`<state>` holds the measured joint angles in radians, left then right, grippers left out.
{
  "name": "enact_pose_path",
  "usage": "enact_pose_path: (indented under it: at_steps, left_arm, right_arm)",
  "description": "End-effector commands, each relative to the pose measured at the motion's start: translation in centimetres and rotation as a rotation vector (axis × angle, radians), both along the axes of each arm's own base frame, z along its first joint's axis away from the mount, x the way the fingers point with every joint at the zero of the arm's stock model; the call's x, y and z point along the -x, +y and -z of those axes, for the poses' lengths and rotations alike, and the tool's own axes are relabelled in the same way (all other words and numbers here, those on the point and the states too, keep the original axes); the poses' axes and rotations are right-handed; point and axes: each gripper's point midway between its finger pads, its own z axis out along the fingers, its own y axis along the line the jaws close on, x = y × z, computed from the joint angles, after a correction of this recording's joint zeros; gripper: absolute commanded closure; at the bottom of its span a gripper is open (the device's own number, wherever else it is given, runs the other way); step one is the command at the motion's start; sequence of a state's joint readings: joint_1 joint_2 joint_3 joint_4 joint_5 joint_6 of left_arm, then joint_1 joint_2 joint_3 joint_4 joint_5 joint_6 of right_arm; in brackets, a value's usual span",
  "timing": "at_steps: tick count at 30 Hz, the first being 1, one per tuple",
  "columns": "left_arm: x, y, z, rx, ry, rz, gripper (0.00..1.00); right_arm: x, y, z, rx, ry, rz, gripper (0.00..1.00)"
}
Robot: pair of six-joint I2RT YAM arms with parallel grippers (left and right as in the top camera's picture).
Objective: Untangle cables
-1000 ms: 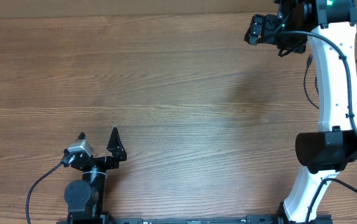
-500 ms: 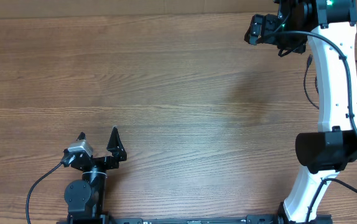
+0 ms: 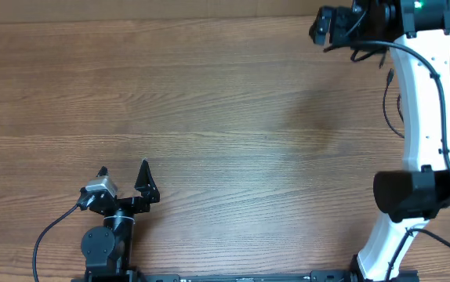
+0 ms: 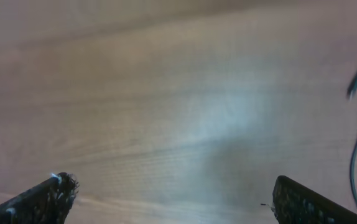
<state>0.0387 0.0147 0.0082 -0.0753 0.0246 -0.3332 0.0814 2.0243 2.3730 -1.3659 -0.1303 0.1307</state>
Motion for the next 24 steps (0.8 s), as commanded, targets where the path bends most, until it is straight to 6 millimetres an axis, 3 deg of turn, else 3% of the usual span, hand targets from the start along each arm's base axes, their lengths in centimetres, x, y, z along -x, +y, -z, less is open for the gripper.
enact_pose_path:
  at_steps: [1,10,14,24]
  left_arm:
    - [0.0,0.0,0.0,-0.023,-0.004,0.000,0.00]
    - [0.0,0.0,0.0,-0.023,-0.004,0.000,0.01]
    - [0.0,0.0,0.0,-0.023,-0.004,0.000,0.00]
    - [0.0,0.0,0.0,-0.023,-0.004,0.000,0.01]
  right_arm:
    - [2.7,0.7,-7.4,-0.013,-0.184,-0.018,0.00]
    - [4.6,0.5,-12.8,-0.025,-0.342,-0.016,0.00]
    - [5.9,0.3,-14.0,-0.030,-0.391,-0.015,0.00]
    - [10.6,0.1,-10.0,-0.096,-0.434,0.021,0.00]
